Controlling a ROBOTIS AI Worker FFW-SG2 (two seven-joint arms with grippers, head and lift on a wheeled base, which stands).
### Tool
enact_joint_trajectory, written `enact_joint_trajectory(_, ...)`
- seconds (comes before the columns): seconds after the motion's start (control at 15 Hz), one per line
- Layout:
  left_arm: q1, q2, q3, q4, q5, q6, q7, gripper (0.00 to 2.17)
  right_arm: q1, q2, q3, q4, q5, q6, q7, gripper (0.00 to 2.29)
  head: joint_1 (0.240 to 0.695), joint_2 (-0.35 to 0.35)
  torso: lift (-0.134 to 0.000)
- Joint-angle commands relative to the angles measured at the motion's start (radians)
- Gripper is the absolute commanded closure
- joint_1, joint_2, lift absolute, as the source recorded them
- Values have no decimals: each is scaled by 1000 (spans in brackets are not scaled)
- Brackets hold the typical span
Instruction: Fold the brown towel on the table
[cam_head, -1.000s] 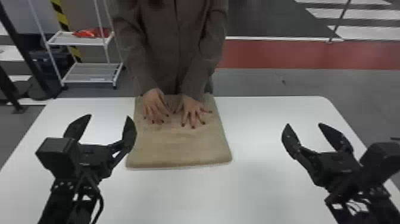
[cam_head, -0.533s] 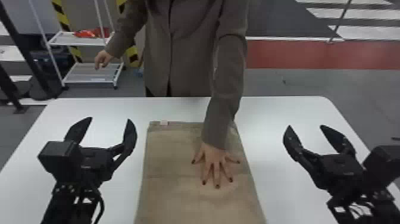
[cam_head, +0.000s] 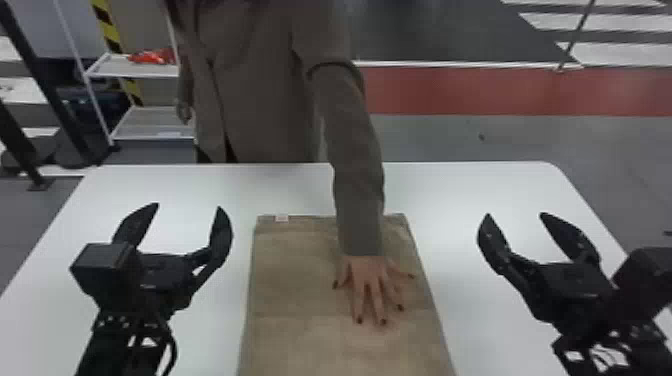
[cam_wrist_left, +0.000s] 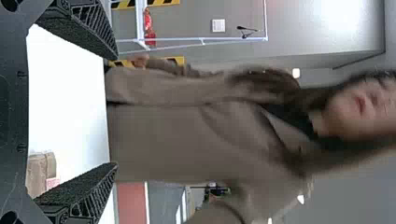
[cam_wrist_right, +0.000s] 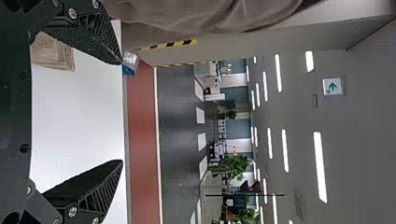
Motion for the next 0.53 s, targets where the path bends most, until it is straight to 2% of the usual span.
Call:
enact_joint_trajectory(0.0, -1, 0, -2, 1, 0, 2, -2, 76, 0, 0, 0, 0, 0, 0, 0, 144, 695, -19, -111)
enact_joint_trajectory(0.47, -56, -2, -21, 78, 0, -2, -16, 87, -35, -2, -17, 38, 9, 37, -1, 144, 695, -34, -111)
